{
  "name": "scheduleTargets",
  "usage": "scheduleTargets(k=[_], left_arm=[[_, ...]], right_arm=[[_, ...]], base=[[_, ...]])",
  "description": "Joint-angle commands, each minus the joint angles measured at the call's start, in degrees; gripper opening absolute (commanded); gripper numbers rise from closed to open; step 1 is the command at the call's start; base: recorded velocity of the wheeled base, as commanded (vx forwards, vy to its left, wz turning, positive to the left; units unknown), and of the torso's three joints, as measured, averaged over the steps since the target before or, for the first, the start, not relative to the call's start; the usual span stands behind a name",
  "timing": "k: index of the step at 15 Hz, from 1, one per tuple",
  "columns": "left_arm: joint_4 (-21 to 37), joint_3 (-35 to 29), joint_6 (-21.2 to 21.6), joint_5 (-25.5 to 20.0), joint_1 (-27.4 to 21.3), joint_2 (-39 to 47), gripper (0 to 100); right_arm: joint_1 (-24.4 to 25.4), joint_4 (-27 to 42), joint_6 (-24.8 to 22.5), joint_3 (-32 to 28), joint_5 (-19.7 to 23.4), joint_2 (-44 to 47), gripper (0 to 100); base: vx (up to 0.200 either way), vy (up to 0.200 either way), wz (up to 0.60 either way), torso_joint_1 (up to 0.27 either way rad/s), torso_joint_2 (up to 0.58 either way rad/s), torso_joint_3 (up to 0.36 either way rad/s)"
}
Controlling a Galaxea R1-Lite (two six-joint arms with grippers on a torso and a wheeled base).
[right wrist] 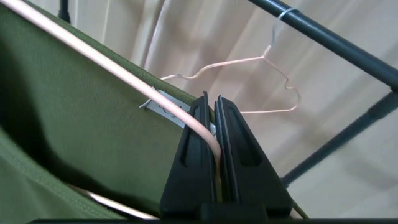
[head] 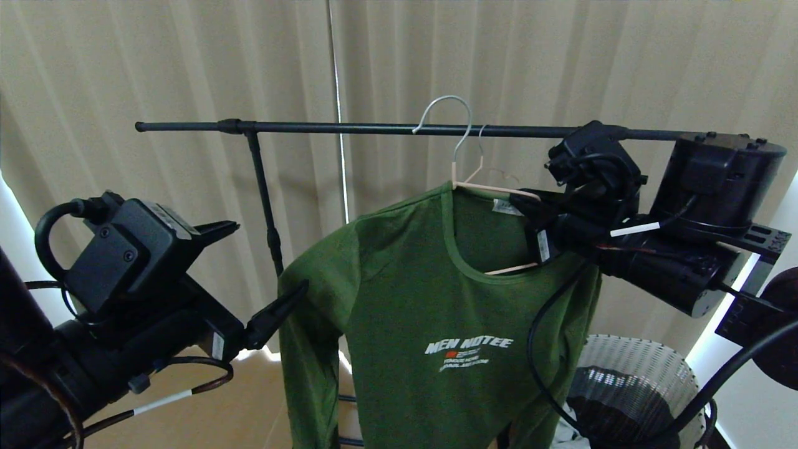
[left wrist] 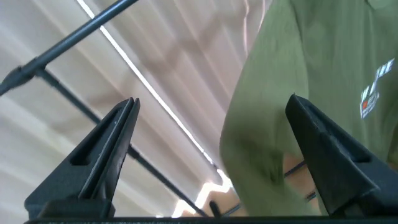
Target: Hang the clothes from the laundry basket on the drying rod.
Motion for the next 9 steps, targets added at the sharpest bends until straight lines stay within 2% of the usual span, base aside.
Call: scheduleTargets(k=[1,3,9], left_arm=[[-0.12,1.13,-0.02,0.10,1.36,-0.42,100],[-0.12,2.36,0.33,0.01,3.73,-0.16,100],[-0.12,4.29,0.86,0.01,4.08,0.11,100]], right_arm=[[-0.52,-0.05,0.06,0.18,0.01,-0.82,0],[-0.52,-0.14,0.06,0.62,0.01,-1.52,0],[-0.52,-0.49,0.14,1.14,0.10,-2.14,0]], base=[[0.000,0.000,0.00,0.000,0.00,0.000],[0.000,0.000,0.00,0.000,0.00,0.000],[0.000,0.000,0.00,0.000,0.00,0.000]])
